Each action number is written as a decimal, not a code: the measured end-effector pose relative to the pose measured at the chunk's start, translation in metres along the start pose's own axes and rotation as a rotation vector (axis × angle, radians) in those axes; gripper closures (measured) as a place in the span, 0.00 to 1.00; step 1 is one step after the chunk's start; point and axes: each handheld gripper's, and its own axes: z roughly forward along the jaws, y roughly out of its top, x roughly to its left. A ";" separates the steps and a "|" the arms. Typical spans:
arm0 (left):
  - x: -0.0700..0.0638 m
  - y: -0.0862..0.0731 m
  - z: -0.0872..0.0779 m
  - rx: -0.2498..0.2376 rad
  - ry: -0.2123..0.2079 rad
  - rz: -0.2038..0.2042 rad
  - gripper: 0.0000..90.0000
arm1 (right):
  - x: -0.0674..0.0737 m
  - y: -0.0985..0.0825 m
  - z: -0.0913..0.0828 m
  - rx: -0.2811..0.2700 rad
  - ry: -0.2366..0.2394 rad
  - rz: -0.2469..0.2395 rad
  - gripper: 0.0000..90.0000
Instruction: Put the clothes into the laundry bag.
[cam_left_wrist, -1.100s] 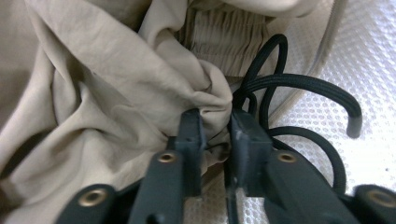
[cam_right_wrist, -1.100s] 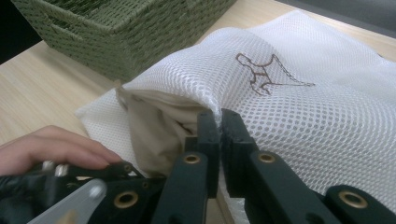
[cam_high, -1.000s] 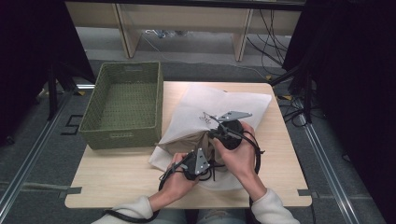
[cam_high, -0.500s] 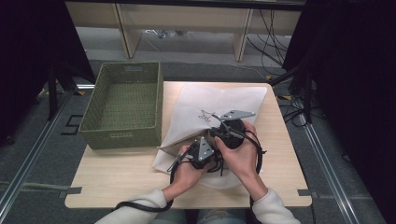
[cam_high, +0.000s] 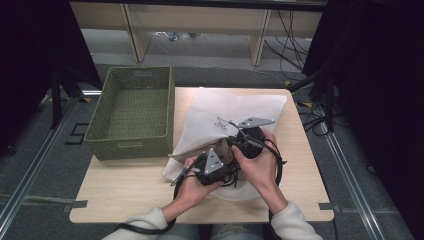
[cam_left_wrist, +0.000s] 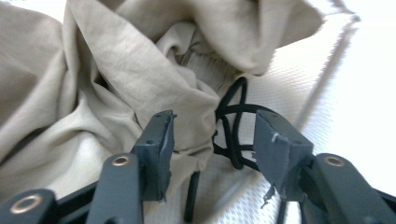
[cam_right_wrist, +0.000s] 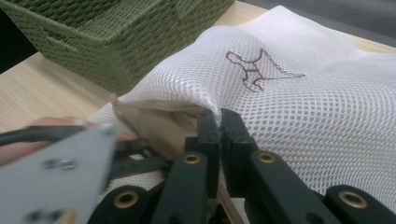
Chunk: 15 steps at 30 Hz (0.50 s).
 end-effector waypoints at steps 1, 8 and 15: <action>-0.003 -0.001 -0.006 0.002 -0.005 0.010 0.51 | 0.001 0.000 0.000 0.002 0.009 0.014 0.98; -0.016 -0.016 -0.006 0.101 -0.058 0.106 0.41 | 0.003 0.000 0.001 0.011 0.022 0.019 0.98; -0.018 -0.025 0.008 0.159 -0.024 0.116 0.68 | 0.002 0.000 0.001 0.011 0.017 0.014 0.98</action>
